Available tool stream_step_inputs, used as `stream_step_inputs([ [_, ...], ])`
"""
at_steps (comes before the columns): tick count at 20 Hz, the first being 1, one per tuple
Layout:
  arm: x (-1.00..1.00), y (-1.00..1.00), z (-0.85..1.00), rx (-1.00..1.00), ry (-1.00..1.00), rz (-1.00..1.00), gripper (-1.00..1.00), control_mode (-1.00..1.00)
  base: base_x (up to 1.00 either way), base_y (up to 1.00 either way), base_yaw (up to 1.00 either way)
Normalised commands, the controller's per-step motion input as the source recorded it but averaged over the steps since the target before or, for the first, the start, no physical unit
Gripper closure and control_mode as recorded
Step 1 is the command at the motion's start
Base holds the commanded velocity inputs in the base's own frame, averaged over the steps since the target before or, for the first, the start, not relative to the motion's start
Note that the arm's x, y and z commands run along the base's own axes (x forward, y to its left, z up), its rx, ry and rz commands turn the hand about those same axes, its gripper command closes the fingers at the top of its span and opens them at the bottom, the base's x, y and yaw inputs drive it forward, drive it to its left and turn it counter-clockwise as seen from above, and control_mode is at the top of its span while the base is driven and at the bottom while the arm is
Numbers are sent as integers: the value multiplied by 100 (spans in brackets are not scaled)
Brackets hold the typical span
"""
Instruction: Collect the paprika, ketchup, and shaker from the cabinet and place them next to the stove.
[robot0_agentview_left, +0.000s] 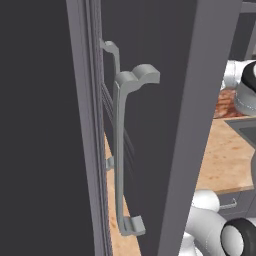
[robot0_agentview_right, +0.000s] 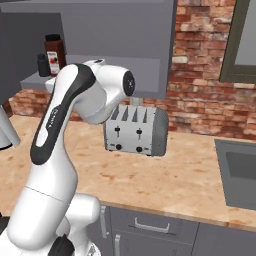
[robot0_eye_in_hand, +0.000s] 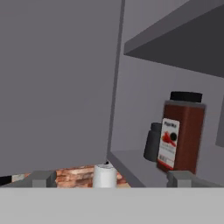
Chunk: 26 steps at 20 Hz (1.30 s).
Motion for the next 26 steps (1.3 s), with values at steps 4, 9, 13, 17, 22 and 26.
stream_step_inputs([
  [4, 4, 0, 0, 0, 0, 0, -100, -100, 0, 0, 0],
  [9, 16, 0, 0, 0, 0, 0, -100, -100, 0, 0, 0],
  [13, 20, -1, 3, -1, 0, 0, -100, -100, 0, 0, 0],
  [17, 17, 0, 6, 0, 2, 0, -100, -100, 0, 0, 0],
  [22, 15, 0, 8, 0, 0, 0, -100, -100, 0, 0, 0],
  [26, 13, 0, 4, 0, 0, 0, -100, -100, 0, 0, 0],
])
